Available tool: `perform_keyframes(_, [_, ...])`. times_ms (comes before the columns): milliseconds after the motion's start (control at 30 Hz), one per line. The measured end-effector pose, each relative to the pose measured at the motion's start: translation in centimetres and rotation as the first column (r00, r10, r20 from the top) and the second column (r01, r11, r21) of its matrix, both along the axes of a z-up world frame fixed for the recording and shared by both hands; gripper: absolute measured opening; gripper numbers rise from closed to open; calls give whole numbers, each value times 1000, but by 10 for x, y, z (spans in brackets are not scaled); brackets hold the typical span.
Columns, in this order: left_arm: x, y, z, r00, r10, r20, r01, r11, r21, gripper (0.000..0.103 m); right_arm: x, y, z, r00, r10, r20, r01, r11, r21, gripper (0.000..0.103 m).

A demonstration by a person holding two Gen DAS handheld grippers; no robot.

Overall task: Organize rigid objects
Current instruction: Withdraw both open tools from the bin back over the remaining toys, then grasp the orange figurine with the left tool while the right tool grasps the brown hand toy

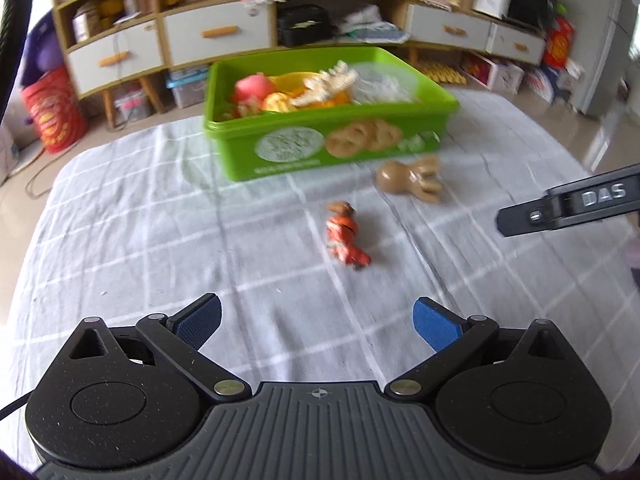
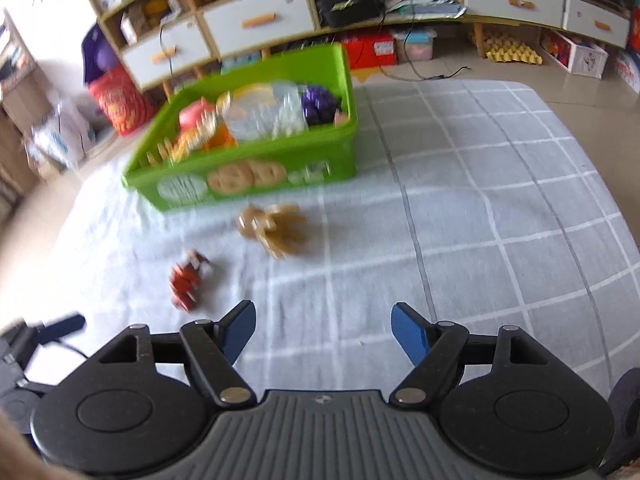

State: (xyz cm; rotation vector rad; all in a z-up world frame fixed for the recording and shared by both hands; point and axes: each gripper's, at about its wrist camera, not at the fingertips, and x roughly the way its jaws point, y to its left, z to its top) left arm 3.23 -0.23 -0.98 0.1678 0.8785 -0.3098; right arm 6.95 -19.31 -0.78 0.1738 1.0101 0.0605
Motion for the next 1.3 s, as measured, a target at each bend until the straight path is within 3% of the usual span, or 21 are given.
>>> perform_keyframes(167, [-3, -7, -15, 997, -54, 60, 54, 999, 2, 101, 1, 7, -16, 993, 121, 16, -119, 989, -85, 51])
perform_keyframes(433, [1, -14, -28, 985, -108, 132, 108, 994, 4, 101, 2, 11, -39, 970, 236, 61, -227, 965, -133, 52])
perform_keyframes(500, [2, -16, -31, 982, -121, 142, 121, 993, 3, 101, 1, 15, -43, 962, 262, 83, -246, 955, -163, 64])
perform_keyframes(567, [3, -18, -34, 980, -133, 145, 133, 991, 11, 101, 1, 17, -46, 955, 284, 90, -266, 948, -172, 67])
perform_keyframes(800, [11, -20, -41, 980, -138, 143, 138, 990, 9, 97, 9, 16, -50, 952, 282, 122, -261, 952, -163, 71])
perform_keyframes(1033, [28, -15, -40, 993, -58, 102, 64, 996, -59, 83, 25, 8, -45, 966, 206, 154, -186, 974, -132, 71])
perform_keyframes(1300, [37, -18, -35, 997, 10, 75, -4, 996, -88, 68, 36, 17, -40, 962, 197, 189, -176, 977, -122, 71])
